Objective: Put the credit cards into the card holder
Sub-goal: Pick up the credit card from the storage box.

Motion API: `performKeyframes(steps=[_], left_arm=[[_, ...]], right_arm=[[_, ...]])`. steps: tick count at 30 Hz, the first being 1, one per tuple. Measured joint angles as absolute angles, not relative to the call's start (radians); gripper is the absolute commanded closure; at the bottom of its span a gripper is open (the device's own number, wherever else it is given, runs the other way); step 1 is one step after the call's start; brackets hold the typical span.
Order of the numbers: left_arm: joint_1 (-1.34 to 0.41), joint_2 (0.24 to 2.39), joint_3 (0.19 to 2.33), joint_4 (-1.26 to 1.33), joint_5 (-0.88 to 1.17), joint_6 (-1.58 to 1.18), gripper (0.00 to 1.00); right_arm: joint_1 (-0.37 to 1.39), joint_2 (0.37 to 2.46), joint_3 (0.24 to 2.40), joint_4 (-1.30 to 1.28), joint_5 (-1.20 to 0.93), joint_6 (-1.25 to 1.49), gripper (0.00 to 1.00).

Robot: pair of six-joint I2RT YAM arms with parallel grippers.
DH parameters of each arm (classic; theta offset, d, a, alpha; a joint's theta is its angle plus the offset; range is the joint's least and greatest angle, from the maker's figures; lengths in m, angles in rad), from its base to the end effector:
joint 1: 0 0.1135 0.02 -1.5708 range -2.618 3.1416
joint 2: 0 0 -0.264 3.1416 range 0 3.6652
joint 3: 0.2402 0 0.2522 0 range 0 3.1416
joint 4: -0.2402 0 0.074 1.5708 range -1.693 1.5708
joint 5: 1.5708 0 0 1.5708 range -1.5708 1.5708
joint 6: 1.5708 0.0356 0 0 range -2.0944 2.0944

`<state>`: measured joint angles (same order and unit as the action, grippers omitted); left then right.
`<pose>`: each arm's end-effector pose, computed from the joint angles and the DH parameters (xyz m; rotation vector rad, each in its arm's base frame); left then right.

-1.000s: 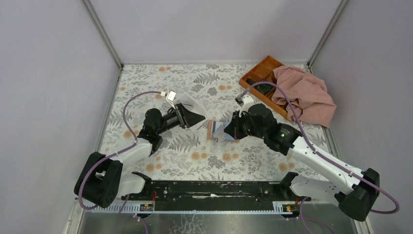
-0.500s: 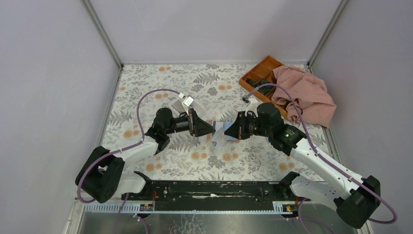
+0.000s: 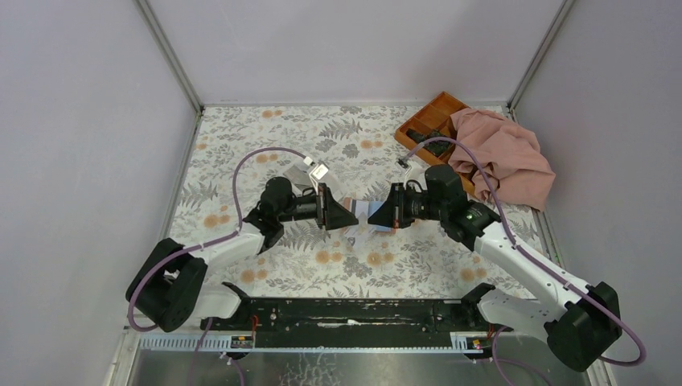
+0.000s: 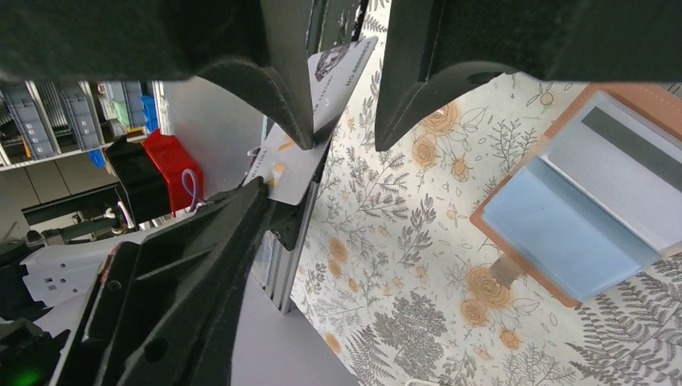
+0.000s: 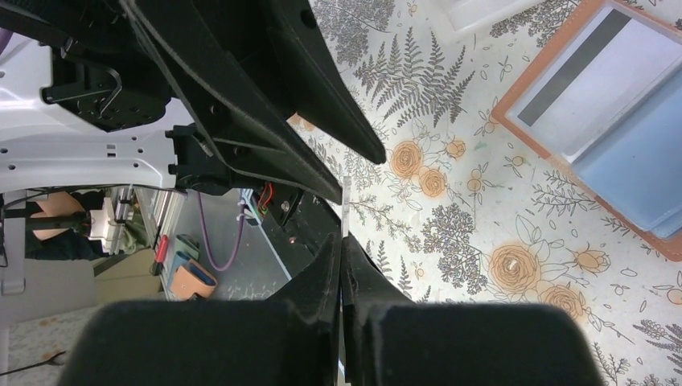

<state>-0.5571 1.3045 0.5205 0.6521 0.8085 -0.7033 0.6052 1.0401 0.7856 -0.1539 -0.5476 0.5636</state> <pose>0.2105 -0.1615 0.2247 0.5480 1.8670 -1.5704 0.1822 0.1486 0.2961 -0.4349 2.1103 1.2643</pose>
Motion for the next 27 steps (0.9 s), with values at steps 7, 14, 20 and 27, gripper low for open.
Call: performKeyframes(steps=[7,14,20,27], left_arm=[[-0.574,1.338,0.528,0.651,0.849,-0.702,0.67],[-0.58,1.353,0.529,0.652,0.886,-0.709,0.94],[-0.582,1.363,0.529,0.666,0.91,-0.728,1.0],[-0.589,1.364,0.529,0.65,0.834,-0.731,1.0]], right_arm=[[0.561,1.067,0.773,-0.119,-0.609,0.574,1.0],[0.535,1.081,0.762,-0.107,-0.641,0.574,1.0],[0.517,1.098,0.752,-0.095,-0.657,0.574,0.97],[0.513,1.102,0.755,-0.095,-0.638,0.553,0.48]])
